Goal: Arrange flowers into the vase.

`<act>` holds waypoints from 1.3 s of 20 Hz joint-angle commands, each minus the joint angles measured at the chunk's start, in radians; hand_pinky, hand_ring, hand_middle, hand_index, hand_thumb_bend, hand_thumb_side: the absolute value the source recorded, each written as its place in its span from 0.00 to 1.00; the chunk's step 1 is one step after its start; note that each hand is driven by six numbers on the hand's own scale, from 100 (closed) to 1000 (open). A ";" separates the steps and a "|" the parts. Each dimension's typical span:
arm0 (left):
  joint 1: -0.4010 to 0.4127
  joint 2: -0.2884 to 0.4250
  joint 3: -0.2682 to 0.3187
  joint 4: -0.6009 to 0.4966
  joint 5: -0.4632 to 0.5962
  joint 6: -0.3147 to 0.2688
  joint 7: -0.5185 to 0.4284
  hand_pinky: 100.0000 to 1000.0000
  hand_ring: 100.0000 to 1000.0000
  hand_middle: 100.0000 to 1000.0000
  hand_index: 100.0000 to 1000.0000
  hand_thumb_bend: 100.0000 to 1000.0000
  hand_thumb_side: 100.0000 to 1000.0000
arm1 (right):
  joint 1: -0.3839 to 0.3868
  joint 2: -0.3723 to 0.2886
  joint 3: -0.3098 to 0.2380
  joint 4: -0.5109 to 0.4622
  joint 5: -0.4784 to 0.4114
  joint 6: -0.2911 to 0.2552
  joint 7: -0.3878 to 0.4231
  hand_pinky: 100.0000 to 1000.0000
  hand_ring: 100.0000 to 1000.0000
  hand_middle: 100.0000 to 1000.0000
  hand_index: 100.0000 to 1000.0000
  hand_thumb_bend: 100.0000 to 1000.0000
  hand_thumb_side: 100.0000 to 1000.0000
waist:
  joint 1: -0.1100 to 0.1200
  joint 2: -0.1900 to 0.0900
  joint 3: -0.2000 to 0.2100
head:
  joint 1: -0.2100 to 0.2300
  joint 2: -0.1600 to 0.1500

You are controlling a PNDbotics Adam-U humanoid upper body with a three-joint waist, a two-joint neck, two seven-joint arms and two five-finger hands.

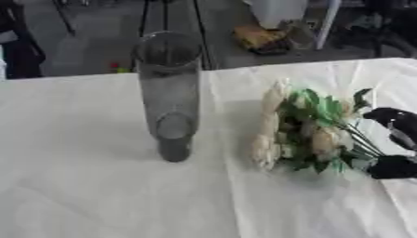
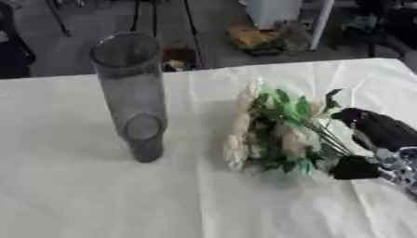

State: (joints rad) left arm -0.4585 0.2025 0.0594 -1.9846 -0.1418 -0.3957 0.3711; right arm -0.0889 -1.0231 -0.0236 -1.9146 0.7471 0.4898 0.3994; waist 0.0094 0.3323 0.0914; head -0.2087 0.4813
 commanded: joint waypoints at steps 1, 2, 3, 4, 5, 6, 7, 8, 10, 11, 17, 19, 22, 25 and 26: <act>-0.013 0.013 -0.003 -0.015 0.002 0.002 0.000 0.71 0.79 0.81 0.85 0.00 1.00 | -0.015 -0.032 -0.007 0.021 0.011 0.005 -0.002 0.88 1.00 0.97 1.00 0.28 0.62 | -0.002 -0.014 -0.002 | -0.005 -0.013; -0.013 0.013 -0.003 -0.015 0.002 0.001 0.000 0.71 0.79 0.81 0.85 0.00 1.00 | -0.018 -0.034 -0.006 0.032 0.012 0.006 -0.002 0.88 1.00 0.97 1.00 0.27 0.60 | -0.002 -0.014 -0.001 | -0.005 -0.013; -0.013 0.013 -0.002 -0.015 0.002 0.001 0.000 0.71 0.79 0.81 0.85 0.00 1.00 | -0.021 -0.035 -0.005 0.045 0.012 0.006 -0.003 0.88 1.00 0.97 1.00 0.28 0.62 | -0.002 -0.013 0.000 | -0.006 -0.014; -0.013 0.013 -0.002 -0.015 0.002 0.001 0.000 0.71 0.79 0.81 0.85 0.00 1.00 | -0.024 -0.036 -0.005 0.056 0.012 0.005 -0.004 0.88 1.00 0.97 1.00 0.28 0.61 | -0.002 -0.012 0.001 | -0.007 -0.015; -0.013 0.013 -0.002 -0.015 0.003 0.001 0.000 0.71 0.79 0.81 0.85 0.00 1.00 | -0.027 -0.036 -0.004 0.069 0.009 0.005 -0.006 0.88 1.00 0.97 1.00 0.28 0.61 | -0.002 -0.011 0.002 | -0.008 -0.016; -0.013 0.012 -0.002 -0.015 0.003 0.001 0.001 0.71 0.79 0.81 0.85 0.00 1.00 | -0.030 -0.036 -0.002 0.080 0.005 0.003 -0.009 0.88 1.00 0.97 1.00 0.28 0.61 | -0.002 -0.010 0.003 | -0.009 -0.017; -0.013 0.012 -0.002 -0.015 0.003 0.001 0.001 0.71 0.79 0.81 0.85 0.00 1.00 | -0.034 -0.036 0.000 0.090 0.000 0.000 -0.011 0.88 1.00 0.97 1.00 0.29 0.61 | -0.002 -0.009 0.004 | -0.009 -0.017; -0.014 0.012 -0.002 -0.015 0.004 0.001 0.000 0.71 0.79 0.81 0.85 0.00 1.00 | -0.038 -0.037 0.003 0.099 -0.006 -0.003 -0.014 0.88 1.00 0.97 1.00 0.28 0.61 | -0.002 -0.008 0.004 | -0.009 -0.018; -0.014 0.011 -0.003 -0.015 0.004 0.001 0.000 0.71 0.79 0.81 0.85 0.00 1.00 | -0.047 -0.039 0.009 0.113 -0.014 -0.010 -0.022 0.88 1.00 0.97 1.00 0.28 0.61 | -0.002 -0.005 0.005 | -0.009 -0.021; -0.015 0.011 -0.004 -0.015 0.004 0.001 -0.001 0.71 0.79 0.81 0.85 0.00 1.00 | -0.051 -0.041 0.013 0.120 -0.016 -0.014 -0.026 0.88 1.00 0.97 1.00 0.28 0.60 | -0.002 -0.004 0.006 | -0.010 -0.022; -0.015 0.010 -0.005 -0.015 0.005 0.002 -0.002 0.71 0.79 0.80 0.85 0.00 1.00 | -0.077 -0.044 0.036 0.165 -0.018 -0.036 -0.040 0.88 1.00 0.96 1.00 0.27 0.60 | -0.001 0.002 0.013 | -0.014 -0.025; -0.016 0.009 -0.007 -0.015 0.006 0.002 -0.003 0.71 0.79 0.80 0.85 0.00 1.00 | -0.086 -0.042 0.043 0.177 -0.022 -0.040 -0.048 0.88 1.00 0.96 1.00 0.29 0.58 | 0.000 0.003 0.014 | -0.015 -0.026; -0.016 0.008 -0.008 -0.015 0.007 0.003 -0.004 0.71 0.79 0.80 0.85 0.00 1.00 | -0.103 -0.044 0.057 0.202 -0.022 -0.049 -0.051 0.87 1.00 0.96 1.00 0.27 0.59 | -0.001 0.004 0.016 | -0.019 -0.027; -0.016 0.007 -0.009 -0.015 0.008 0.003 -0.006 0.71 0.79 0.80 0.85 0.00 1.00 | -0.121 -0.045 0.069 0.227 -0.024 -0.058 -0.049 0.87 1.00 0.96 1.00 0.27 0.58 | -0.001 0.005 0.019 | -0.023 -0.029; -0.016 0.007 -0.009 -0.015 0.009 0.003 -0.006 0.71 0.79 0.80 0.85 0.00 1.00 | -0.126 -0.045 0.072 0.236 -0.025 -0.060 -0.048 0.87 1.00 0.96 1.00 0.26 0.58 | -0.002 0.005 0.020 | -0.024 -0.029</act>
State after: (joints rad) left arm -0.4588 0.2015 0.0499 -1.9846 -0.1365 -0.3926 0.3677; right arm -0.2045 -1.0255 0.0536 -1.6872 0.7282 0.4344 0.3518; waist 0.0099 0.3520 0.1108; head -0.2296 0.4638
